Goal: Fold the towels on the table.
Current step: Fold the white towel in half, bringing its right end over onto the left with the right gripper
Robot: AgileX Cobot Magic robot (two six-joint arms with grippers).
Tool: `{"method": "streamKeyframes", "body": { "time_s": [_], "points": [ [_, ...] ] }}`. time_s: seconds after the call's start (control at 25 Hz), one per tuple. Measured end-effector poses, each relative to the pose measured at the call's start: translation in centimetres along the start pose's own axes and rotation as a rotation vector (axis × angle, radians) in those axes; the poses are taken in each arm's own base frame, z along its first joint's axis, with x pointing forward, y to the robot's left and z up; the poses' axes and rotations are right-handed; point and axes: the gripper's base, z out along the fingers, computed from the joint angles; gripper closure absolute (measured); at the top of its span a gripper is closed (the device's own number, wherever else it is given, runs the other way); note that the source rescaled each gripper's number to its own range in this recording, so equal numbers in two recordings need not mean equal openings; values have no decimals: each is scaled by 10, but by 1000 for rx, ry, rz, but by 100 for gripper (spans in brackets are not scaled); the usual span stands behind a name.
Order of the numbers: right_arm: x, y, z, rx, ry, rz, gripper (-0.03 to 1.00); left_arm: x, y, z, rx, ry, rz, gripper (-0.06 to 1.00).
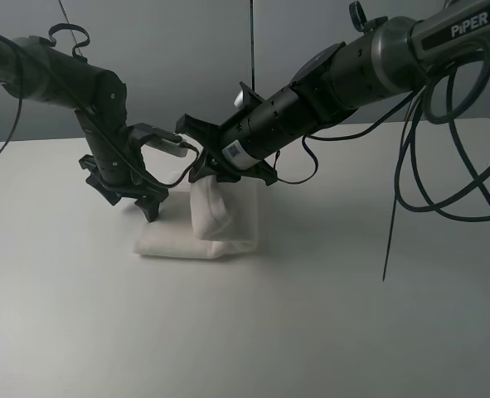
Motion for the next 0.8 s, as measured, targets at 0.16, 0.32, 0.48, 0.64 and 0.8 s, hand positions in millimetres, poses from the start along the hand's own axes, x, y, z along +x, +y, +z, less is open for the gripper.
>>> {"method": "streamKeyframes", "body": {
  "time_s": [0.16,0.32,0.48,0.64,0.8],
  "points": [
    [0,0,0,0,-2,1,97,-12,3,-16,-2,-10,9,-4],
    [-1,0,0,2,-10,1,97,-24,6,-36,-6,-27,19,-4],
    [-2,0,0,0,-26,15,97,-36,7,-59,4,-55,28,-4],
    [-4,-1,0,6,-44,17,97,-46,9,-82,1,-89,31,-5],
    [-6,1,0,-10,-64,-12,74,-51,11,-97,-3,-106,31,-5]
  ]
}}
